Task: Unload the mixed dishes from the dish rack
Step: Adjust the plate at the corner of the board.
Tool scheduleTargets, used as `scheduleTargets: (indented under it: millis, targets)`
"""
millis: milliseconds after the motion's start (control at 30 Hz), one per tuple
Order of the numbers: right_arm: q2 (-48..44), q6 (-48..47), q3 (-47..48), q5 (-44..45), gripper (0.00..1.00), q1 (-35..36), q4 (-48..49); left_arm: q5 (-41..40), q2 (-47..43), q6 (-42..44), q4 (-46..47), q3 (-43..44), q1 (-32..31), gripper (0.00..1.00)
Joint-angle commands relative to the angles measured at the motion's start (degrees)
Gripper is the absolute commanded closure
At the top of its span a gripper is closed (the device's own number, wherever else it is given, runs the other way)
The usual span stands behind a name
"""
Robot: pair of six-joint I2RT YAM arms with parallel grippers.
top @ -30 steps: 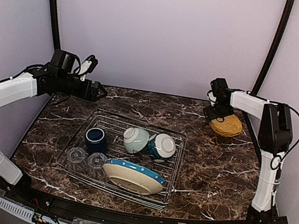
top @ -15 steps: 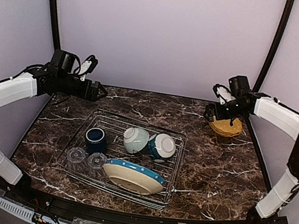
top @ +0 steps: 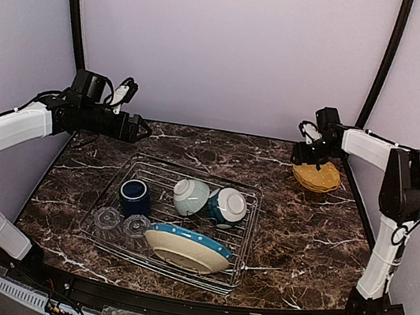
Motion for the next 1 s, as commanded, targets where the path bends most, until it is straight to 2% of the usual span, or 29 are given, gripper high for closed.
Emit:
scheduleTargets:
  millis: [0,167,467,633,733,867,967]
  targets:
    - [5.09,-0.36,7.98,0.8,0.39,-0.16,-1.92,0.4,0.43,-0.19,-0.75,0.96,0.35,0.11]
    - [8.83,-0.32,11.31,0.59,0.4,-0.16,-3.16,0.31,0.56,-0.09,-0.83,1.06,0.35,0.11]
    - [12.79,-0.67,13.43,5.57,0.53,-0.16,-5.12,0.73,0.9,-0.19,-0.87,1.15,0.35,0.11]
    - [13.29,0.5,13.04,10.47,0.69,-0.16,-5.42,0.59,0.91,-0.24,-0.93,1.16,0.35,0.11]
    - [12.62,0.99,12.2,12.37,0.74,-0.23,-4.41,0.61,1.01,-0.26,-0.93,1.15,0.35,0.11]
    - [12.94,2.67,13.05,13.21,0.75,-0.25,-4.48,0.81,0.95,-0.26,-0.93,1.15,0.35,0.11]
    - [11.34,2.33,12.91,10.01,0.62,-0.05,-4.84,0.61,0.85,-0.24,-0.91,1.15,0.35,0.11]
